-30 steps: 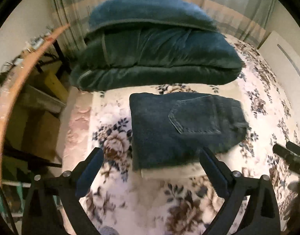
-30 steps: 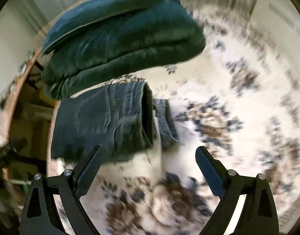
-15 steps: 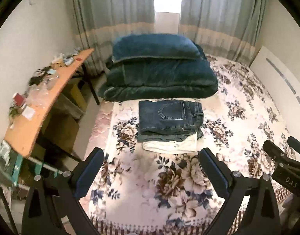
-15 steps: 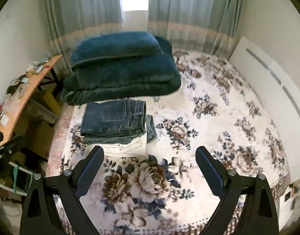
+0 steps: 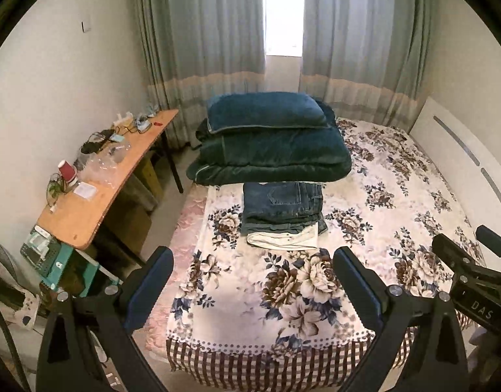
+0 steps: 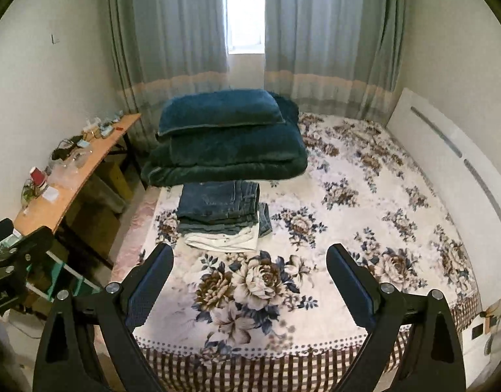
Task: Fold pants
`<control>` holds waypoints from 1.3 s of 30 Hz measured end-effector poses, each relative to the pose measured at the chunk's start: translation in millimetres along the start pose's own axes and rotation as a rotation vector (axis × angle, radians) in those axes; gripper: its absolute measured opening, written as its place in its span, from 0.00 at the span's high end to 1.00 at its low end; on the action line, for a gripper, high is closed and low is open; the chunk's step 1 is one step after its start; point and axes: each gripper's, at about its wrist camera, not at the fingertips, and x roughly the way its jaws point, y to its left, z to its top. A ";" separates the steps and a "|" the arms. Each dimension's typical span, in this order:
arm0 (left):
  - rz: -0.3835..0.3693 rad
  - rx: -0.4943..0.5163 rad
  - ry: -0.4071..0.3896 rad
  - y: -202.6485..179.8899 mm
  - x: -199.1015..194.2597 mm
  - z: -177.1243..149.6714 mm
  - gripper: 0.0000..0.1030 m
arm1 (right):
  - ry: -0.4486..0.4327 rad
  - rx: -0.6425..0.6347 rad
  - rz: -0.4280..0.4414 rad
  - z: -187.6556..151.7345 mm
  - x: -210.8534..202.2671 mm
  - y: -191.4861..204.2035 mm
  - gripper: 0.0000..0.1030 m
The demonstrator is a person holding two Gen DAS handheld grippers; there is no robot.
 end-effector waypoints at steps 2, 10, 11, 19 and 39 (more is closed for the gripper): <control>0.010 0.013 -0.022 -1.9 -13.2 -3.3 0.03 | -0.010 0.004 0.001 -2.7 -20.3 1.5 0.06; -0.010 0.010 -0.057 -4.8 -45.6 -14.9 0.03 | -0.057 0.019 -0.007 -11.2 -83.2 -6.2 0.03; -0.012 0.008 -0.058 -5.3 -46.2 -15.8 0.03 | -0.061 0.016 -0.006 -12.4 -88.2 -6.3 0.03; -0.014 0.003 -0.061 -8.2 -50.5 -22.9 0.00 | -0.083 -0.001 -0.009 -10.9 -101.7 -10.9 0.01; 0.022 0.005 -0.005 -13.7 -8.5 -16.5 0.00 | -0.036 -0.024 -0.013 -7.8 -51.2 -14.5 0.00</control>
